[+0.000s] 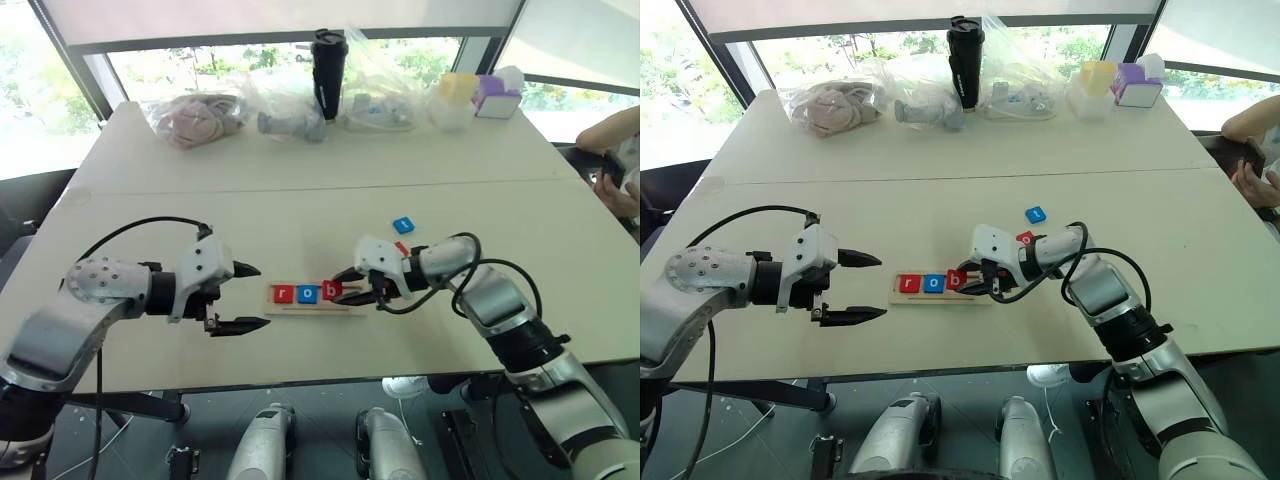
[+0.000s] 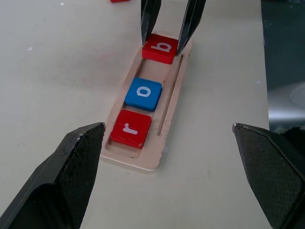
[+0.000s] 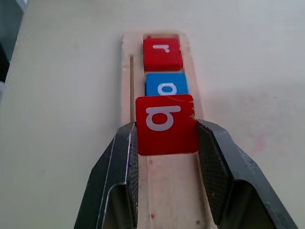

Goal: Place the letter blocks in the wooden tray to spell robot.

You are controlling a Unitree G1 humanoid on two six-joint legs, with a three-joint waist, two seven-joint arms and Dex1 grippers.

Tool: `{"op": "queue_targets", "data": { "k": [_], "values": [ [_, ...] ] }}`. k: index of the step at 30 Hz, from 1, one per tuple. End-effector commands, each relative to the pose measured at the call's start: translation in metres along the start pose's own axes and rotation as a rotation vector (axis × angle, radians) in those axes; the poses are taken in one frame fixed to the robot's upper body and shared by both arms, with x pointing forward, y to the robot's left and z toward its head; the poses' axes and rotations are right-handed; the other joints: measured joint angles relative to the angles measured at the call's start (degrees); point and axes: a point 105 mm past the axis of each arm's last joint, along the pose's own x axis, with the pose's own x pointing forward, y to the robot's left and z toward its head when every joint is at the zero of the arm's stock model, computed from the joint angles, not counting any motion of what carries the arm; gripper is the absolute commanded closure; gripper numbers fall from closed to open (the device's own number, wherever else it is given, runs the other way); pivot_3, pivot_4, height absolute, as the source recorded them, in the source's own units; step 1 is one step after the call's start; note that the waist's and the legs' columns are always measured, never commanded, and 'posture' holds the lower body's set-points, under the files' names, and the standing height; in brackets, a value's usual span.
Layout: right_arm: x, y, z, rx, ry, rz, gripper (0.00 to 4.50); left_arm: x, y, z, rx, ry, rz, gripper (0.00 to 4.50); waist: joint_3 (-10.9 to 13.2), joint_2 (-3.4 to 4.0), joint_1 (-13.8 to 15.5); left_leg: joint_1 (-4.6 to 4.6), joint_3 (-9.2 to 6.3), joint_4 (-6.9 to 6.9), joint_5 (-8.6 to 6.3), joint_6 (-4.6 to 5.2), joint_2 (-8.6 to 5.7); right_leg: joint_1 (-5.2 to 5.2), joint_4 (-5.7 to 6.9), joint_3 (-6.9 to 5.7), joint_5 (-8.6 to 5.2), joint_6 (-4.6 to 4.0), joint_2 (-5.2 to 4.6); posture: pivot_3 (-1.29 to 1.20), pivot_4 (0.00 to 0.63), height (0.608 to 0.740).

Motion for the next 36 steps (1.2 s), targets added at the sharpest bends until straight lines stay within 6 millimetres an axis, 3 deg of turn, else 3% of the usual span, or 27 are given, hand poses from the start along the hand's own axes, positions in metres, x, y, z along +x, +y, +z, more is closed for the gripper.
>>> {"op": "queue_targets", "data": {
  "k": [1,9,26,36],
  "values": [
    [0.0,-0.009,0.004,-0.045,0.007,-0.026,3.34,0.0,0.001,0.005,0.02,-0.028,0.025,0.0,0.0,0.0,0.1,0.0,0.0,-0.01,0.01,0.02,0.0,0.0,0.0,-0.01,0.0,0.0,0.01,0.0,0.15,0.74],
    [0.003,-0.01,-0.003,-0.052,0.044,0.002,3.34,0.004,0.0,0.005,0.018,-0.038,0.03,0.0,0.0,0.0,0.0,0.01,0.03,0.03,0.03,0.04,0.0,0.02,0.03,0.0,0.0,0.01,0.02,0.0,0.15,0.74],
    [0.023,-0.015,0.008,-0.06,0.009,0.006,3.34,0.009,0.001,0.005,0.015,-0.051,0.042,0.0,0.0,0.0,0.0,0.03,0.02,0.04,0.03,0.04,0.0,0.03,0.05,0.0,0.01,0.01,0.04,0.0,0.15,0.74],
    [-0.005,-0.013,0.009,-0.081,0.028,-0.003,3.34,0.008,0.001,0.003,0.01,-0.047,0.051,0.0,0.0,0.0,0.0,0.03,0.02,0.04,0.03,0.03,0.0,0.03,0.05,0.0,0.01,0.02,0.04,0.0,0.15,0.74]
  ]
}}
